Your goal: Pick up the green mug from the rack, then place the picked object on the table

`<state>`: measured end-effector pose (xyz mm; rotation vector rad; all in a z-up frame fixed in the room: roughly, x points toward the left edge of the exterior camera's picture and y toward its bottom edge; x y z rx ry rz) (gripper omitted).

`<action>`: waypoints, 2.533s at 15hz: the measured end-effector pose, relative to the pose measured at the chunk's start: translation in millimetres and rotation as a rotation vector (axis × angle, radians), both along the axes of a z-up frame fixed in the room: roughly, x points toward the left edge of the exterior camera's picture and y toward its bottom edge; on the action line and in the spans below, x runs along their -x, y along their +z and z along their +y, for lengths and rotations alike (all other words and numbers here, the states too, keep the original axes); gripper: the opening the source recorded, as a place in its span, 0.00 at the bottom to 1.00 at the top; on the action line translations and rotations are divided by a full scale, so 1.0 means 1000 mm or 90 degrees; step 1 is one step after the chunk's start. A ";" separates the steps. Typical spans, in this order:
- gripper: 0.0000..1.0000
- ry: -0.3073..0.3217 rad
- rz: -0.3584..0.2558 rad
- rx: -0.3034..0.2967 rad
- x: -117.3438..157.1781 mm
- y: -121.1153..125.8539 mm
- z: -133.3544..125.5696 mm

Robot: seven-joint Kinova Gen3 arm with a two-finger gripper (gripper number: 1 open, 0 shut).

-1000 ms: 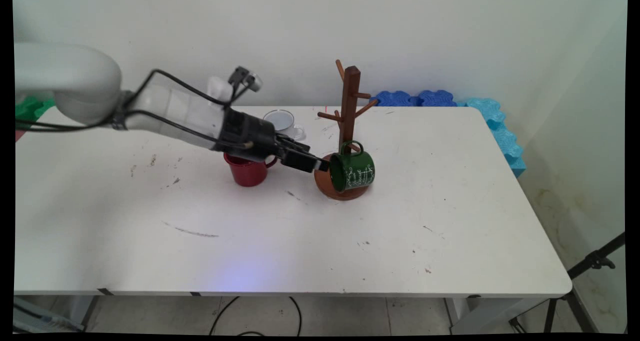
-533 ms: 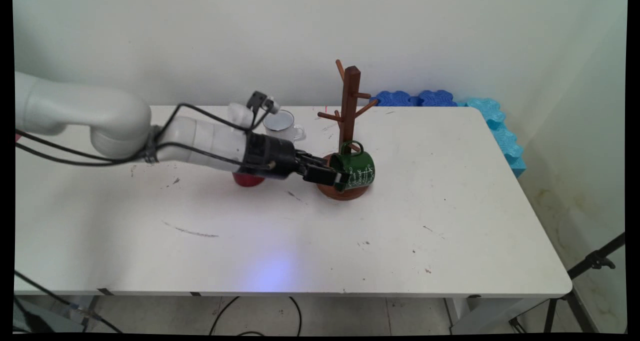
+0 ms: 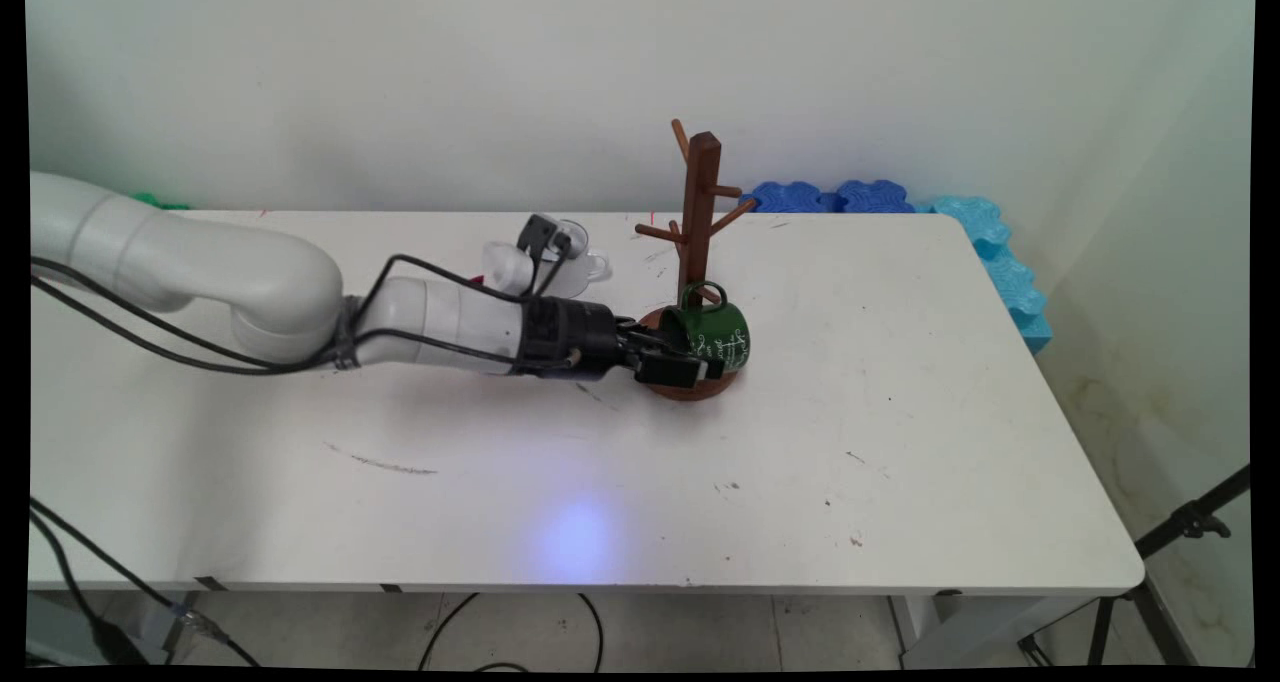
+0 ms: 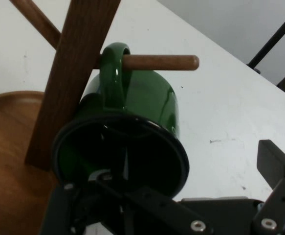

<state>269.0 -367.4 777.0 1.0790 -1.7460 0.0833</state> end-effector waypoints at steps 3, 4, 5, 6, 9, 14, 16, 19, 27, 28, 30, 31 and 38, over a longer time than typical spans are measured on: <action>1.00 0.005 0.007 0.010 0.006 -0.010 -0.003; 1.00 0.007 0.008 0.013 0.008 -0.013 -0.004; 1.00 0.010 0.010 0.016 0.010 -0.016 -0.005; 1.00 0.012 0.012 0.019 0.012 -0.019 -0.006; 0.00 0.017 0.016 0.024 0.017 -0.026 -0.009; 0.00 0.017 0.019 0.035 0.022 -0.032 -0.012; 0.00 0.017 0.020 0.040 0.023 -0.033 -0.013; 0.00 0.018 0.024 0.046 0.024 -0.034 -0.014; 0.00 0.005 0.044 0.054 0.029 -0.028 -0.007; 0.00 0.003 0.049 0.054 0.031 -0.026 -0.005; 0.00 -0.005 0.058 0.055 0.034 -0.021 0.000; 0.00 -0.007 0.061 0.055 0.034 -0.020 0.001; 0.00 -0.035 0.089 0.055 0.040 -0.003 0.023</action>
